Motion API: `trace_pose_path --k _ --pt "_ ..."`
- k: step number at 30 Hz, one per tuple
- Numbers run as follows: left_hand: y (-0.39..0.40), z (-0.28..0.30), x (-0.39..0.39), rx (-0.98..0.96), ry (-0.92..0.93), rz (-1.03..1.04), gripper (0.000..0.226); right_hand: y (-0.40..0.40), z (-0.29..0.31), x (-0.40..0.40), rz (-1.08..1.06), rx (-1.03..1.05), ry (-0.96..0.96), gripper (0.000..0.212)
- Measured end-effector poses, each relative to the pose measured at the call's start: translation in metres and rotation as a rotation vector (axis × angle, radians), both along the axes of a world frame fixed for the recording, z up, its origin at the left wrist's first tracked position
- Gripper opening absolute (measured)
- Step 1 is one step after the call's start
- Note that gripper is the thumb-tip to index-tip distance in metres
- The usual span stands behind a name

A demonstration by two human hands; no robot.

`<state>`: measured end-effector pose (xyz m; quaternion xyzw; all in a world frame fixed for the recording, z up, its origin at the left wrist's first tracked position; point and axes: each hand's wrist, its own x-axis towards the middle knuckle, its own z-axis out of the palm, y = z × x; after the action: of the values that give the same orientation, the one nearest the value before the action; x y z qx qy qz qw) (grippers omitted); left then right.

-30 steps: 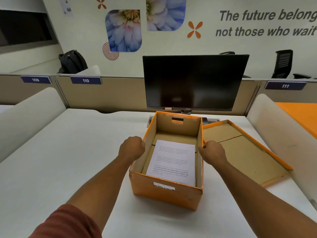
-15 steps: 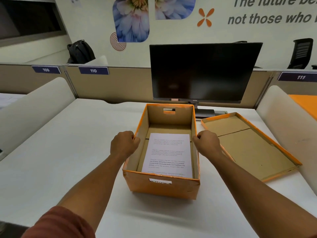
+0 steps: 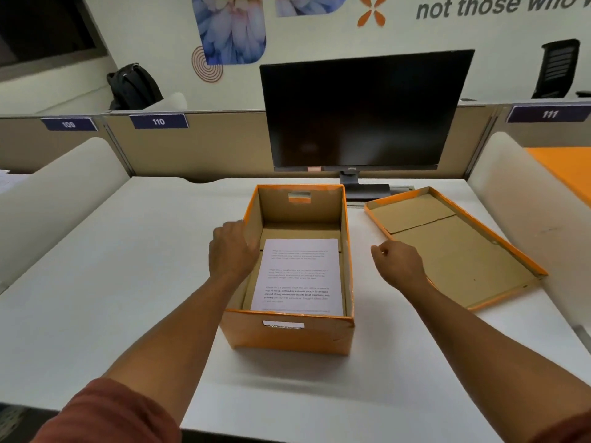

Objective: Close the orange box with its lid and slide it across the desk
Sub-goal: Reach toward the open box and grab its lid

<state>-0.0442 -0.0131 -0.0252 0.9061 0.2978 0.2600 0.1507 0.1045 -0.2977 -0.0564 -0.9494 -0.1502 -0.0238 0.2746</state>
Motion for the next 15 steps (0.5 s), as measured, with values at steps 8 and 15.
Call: trace_pose_path --k 8,15 --pt "-0.08 0.004 0.054 -0.084 -0.082 -0.356 0.038 -0.071 -0.026 0.021 -0.179 -0.286 0.111 0.034" --pt "-0.111 -0.016 0.072 -0.183 0.037 -0.425 0.038 -0.095 -0.048 0.011 -0.176 -0.371 0.15 0.024"
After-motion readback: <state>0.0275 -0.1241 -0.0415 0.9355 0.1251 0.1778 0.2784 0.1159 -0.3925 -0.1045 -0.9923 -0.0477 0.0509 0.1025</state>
